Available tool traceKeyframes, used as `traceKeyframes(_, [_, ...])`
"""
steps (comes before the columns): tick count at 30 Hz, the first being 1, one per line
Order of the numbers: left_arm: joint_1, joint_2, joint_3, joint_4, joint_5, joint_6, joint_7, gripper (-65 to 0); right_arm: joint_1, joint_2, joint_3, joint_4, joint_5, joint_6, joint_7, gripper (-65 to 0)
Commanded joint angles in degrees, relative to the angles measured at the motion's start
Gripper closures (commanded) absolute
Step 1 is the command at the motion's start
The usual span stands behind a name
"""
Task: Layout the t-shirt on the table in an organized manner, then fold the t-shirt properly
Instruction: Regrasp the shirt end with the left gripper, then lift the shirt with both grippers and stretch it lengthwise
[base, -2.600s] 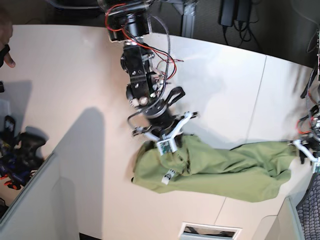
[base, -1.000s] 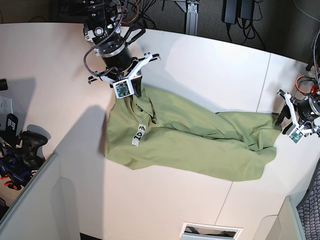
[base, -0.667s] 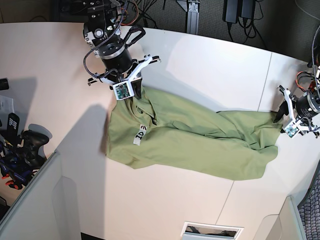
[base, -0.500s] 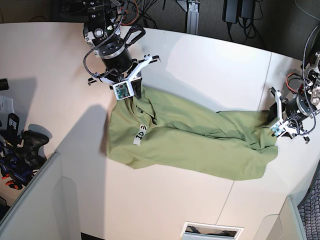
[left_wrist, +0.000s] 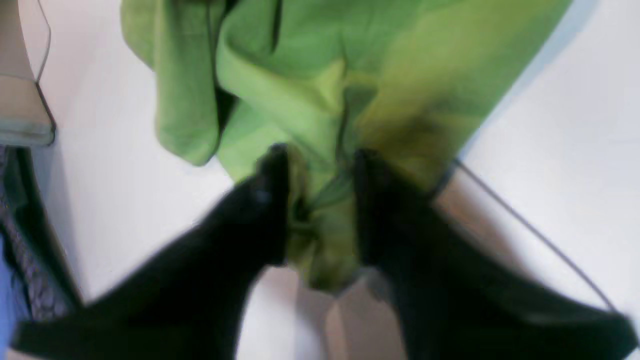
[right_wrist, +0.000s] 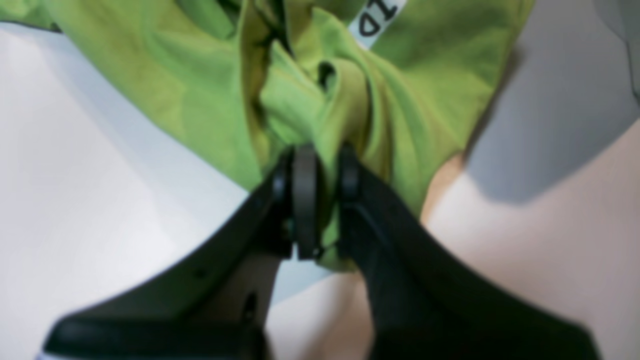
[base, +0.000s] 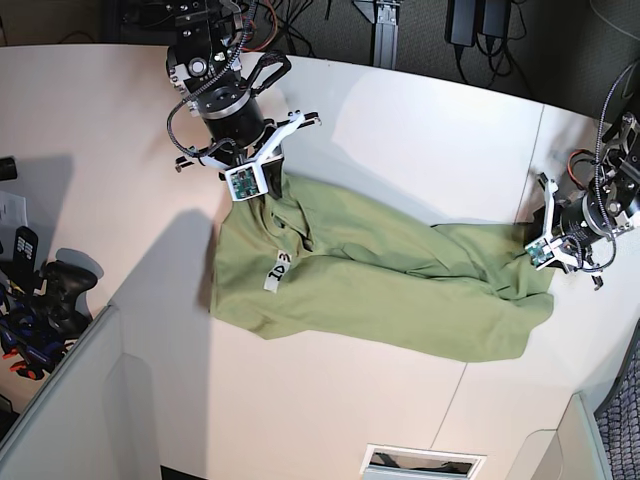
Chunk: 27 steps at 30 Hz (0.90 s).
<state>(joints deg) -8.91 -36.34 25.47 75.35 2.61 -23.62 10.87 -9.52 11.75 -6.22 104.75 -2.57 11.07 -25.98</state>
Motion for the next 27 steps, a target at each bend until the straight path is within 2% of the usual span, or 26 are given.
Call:
traceKeyframes(1, [-0.76, -0.83, -0.2, 0.31, 0.83, 0.02, 0.0, -7.0, 1.22, 0.31, 0.22, 1.09, 0.02, -0.17, 1.51, 0.0])
traceKeyframes(2, [-0.79, -0.85, -0.22, 0.33, 1.77, 1.46, -0.35, -1.7, 1.64, 0.31, 0.22, 1.11, 0.02, -0.17, 1.53, 0.0])
traceKeyframes(3, [-0.98, -1.01, -0.22, 0.33, 3.02, 4.11, -0.52, 0.0, 2.34, 0.33, 0.22, 1.11, 0.02, -0.17, 1.51, 0.0])
traceKeyframes(6, [-2.47, -2.49, -0.22, 0.5, 4.26, 11.72, -0.52, 0.0, 5.38, 0.33, 0.22, 1.11, 0.02, -0.17, 1.51, 0.0])
traceKeyframes(10, [-5.14, -5.88, -1.07, 2.08, 4.28, 15.5, -0.35, 0.0, 12.31, 0.81, 0.26, 1.11, 0.02, -0.17, 1.51, 0.0])
traceKeyframes(15, [-7.52, -8.9, -4.57, 5.62, 2.14, 15.67, -0.15, 0.0, 22.53, 0.94, 2.08, 1.07, 0.04, -0.17, 1.33, 0.0])
traceKeyframes(20, [-11.43, -10.08, -8.7, 7.63, -1.99, 15.69, 0.31, 0.0, 32.26, 1.16, 2.82, 0.22, 0.13, -0.17, 1.33, 0.0])
traceKeyframes(27, [-19.63, -10.51, -9.05, 7.72, -7.34, 15.3, 0.98, 0.0, 45.46, 4.83, 2.82, -5.84, 0.72, -0.13, 1.75, 0.0])
